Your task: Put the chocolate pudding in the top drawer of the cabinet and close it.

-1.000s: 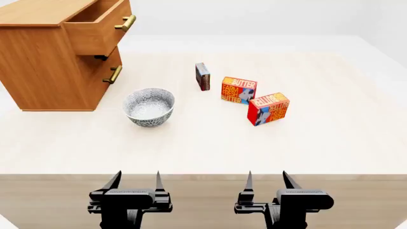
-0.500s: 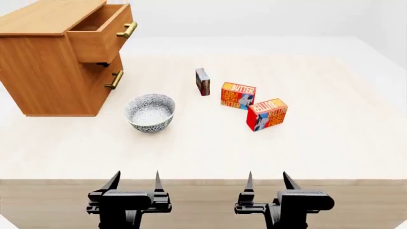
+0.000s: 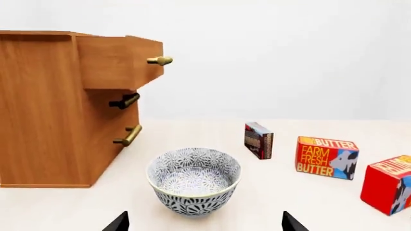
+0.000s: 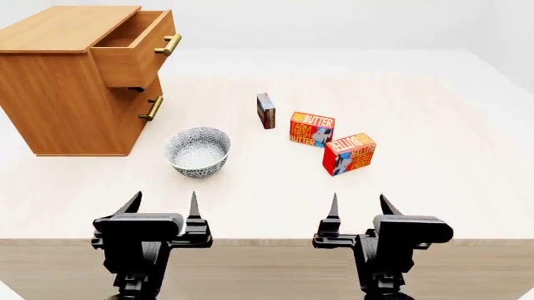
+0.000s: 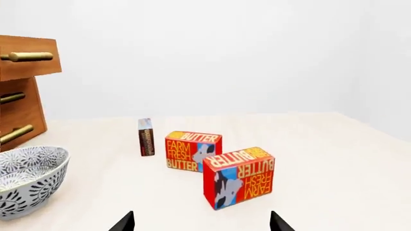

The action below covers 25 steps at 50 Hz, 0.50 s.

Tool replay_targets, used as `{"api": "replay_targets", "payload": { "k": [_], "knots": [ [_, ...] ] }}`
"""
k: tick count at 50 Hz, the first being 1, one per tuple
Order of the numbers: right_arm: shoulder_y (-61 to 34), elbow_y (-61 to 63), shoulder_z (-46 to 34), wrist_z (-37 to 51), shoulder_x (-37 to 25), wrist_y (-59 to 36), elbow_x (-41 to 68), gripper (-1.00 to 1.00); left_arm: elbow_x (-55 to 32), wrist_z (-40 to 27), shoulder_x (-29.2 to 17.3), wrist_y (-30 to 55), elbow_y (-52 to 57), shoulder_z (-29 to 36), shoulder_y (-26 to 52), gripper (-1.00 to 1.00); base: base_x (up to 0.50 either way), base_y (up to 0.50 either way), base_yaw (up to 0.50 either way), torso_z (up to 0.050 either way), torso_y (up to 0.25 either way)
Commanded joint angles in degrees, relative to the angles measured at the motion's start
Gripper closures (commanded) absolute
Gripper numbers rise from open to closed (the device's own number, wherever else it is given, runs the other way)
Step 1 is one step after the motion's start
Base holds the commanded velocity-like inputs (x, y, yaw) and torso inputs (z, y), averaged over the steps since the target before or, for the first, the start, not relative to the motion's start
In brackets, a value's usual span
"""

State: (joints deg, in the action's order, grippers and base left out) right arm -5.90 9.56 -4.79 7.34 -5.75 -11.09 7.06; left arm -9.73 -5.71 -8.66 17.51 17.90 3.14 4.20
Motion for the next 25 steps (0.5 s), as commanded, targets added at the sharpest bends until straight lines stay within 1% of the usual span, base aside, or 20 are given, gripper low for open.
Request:
{"api": "replay_targets", "payload": {
  "k": [1,4,8,14,18,21,25],
  "knots": [
    [-10.7,11.9,0.8,1.8,-2.3,-16.3,3.0,-1.00,-6.8,-0.3,-5.1,22.2,16.5,-2.7,10.0,-1.00,0.00,0.00,0.00,0.050,0.000],
    [-15.3,14.3,1.3,2.0,-3.0,-21.1,4.0,-1.00,-9.5,-0.2,-6.2,28.9,18.9,-4.0,15.3,-1.00,0.00,0.00,0.00,0.050,0.000],
    [-23.2,16.0,1.8,2.2,-4.2,-28.6,5.3,-1.00,-14.1,-0.3,-7.3,39.4,20.5,-6.5,25.0,-1.00,0.00,0.00,0.00,0.050,0.000],
    [-34.1,15.6,2.6,1.8,-6.2,-36.5,6.7,-1.00,-17.8,0.0,-8.7,49.3,18.2,-7.8,37.5,-1.00,0.00,0.00,0.00,0.050,0.000],
    [-41.9,12.9,3.3,1.2,-7.4,-41.3,7.6,-1.00,-18.5,0.4,-9.3,52.5,14.0,-7.9,45.3,-1.00,0.00,0.00,0.00,0.050,0.000],
    [-49.9,8.6,3.0,0.3,-8.9,-44.7,7.8,-1.00,-17.9,0.9,-10.0,53.5,8.8,-6.6,51.7,-1.00,0.00,0.00,0.00,0.046,0.000],
    [-59.6,1.9,1.5,-1.3,-10.5,-47.3,7.5,-1.00,-16.7,1.6,-10.5,53.1,0.9,-4.6,60.0,-1.00,0.00,0.00,0.00,0.011,0.000]
  ]
}}
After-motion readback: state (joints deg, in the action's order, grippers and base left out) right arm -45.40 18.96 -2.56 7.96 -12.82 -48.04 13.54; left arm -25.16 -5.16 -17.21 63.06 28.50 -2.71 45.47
